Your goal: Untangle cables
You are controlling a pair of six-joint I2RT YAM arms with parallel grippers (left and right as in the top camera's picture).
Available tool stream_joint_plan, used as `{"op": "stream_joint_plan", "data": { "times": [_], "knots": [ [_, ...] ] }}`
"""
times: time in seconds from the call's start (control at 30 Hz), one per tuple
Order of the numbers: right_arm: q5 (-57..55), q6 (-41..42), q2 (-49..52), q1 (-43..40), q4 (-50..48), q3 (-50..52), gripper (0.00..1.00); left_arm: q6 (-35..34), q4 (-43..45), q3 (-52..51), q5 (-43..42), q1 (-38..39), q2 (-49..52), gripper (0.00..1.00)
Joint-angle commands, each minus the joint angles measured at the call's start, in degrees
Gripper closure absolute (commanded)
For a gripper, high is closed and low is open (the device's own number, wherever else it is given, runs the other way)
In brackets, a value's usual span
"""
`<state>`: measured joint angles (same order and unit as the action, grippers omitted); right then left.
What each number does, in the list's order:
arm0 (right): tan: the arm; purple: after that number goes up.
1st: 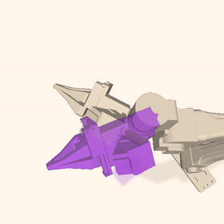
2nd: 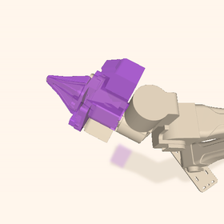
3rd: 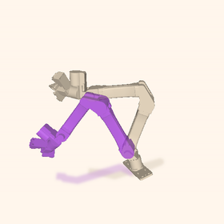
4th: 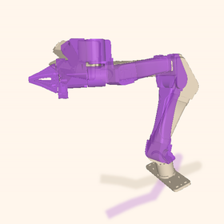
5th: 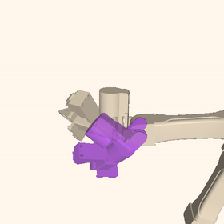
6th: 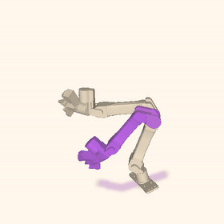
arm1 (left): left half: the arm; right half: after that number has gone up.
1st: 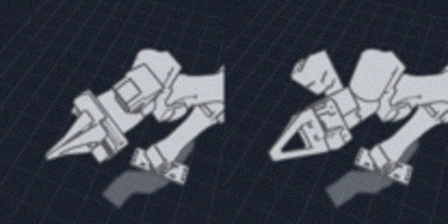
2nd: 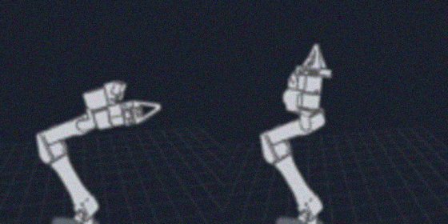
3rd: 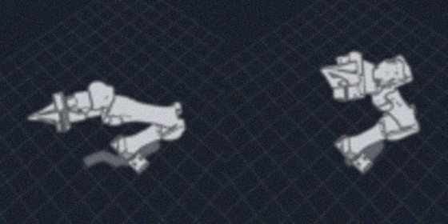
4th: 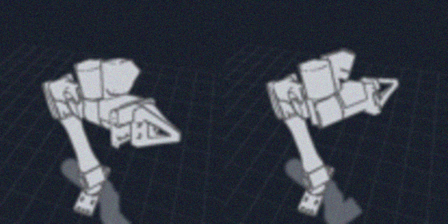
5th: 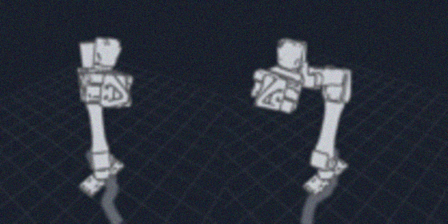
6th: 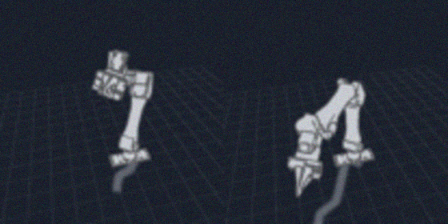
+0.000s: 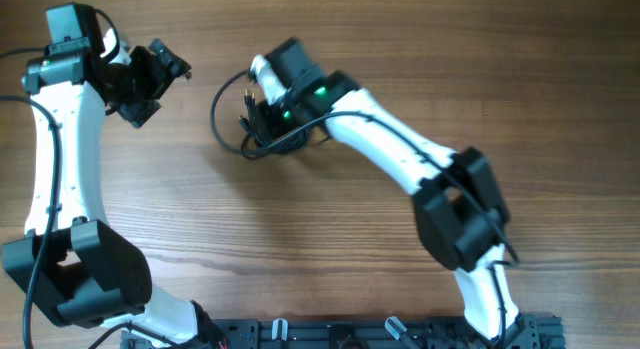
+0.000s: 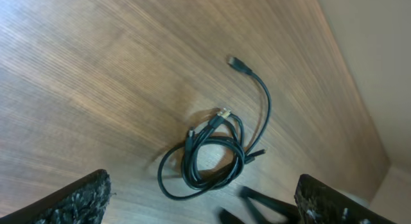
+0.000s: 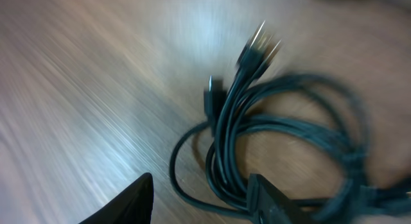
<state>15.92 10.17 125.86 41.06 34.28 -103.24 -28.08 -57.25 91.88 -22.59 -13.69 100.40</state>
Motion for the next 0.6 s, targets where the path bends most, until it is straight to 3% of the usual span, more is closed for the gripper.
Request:
{"op": "stream_joint_plan", "data": {
  "times": [0.0, 0.27, 0.4, 0.57],
  "knots": [
    [-10.5, 2.0, 4.0, 4.5, -3.9, -0.7, 0.49, -3.1, -1.1, 0.2, 0.6, -0.8, 0.2, 0.04],
    [-33.6, 3.5, 10.6, 7.8, -12.5, -0.5, 0.51, -3.0, -2.8, 0.2, 0.8, -0.8, 0.2, 0.02],
    [-33.9, 3.5, 11.2, 7.8, -15.7, 1.2, 0.51, -2.8, -3.3, 0.0, 2.8, -0.8, 0.2, 0.01],
    [-23.5, 9.2, 12.4, 7.8, -12.7, 1.2, 0.55, -2.8, -3.3, 0.0, 2.7, -0.8, 0.2, 0.01]
  ]
}}
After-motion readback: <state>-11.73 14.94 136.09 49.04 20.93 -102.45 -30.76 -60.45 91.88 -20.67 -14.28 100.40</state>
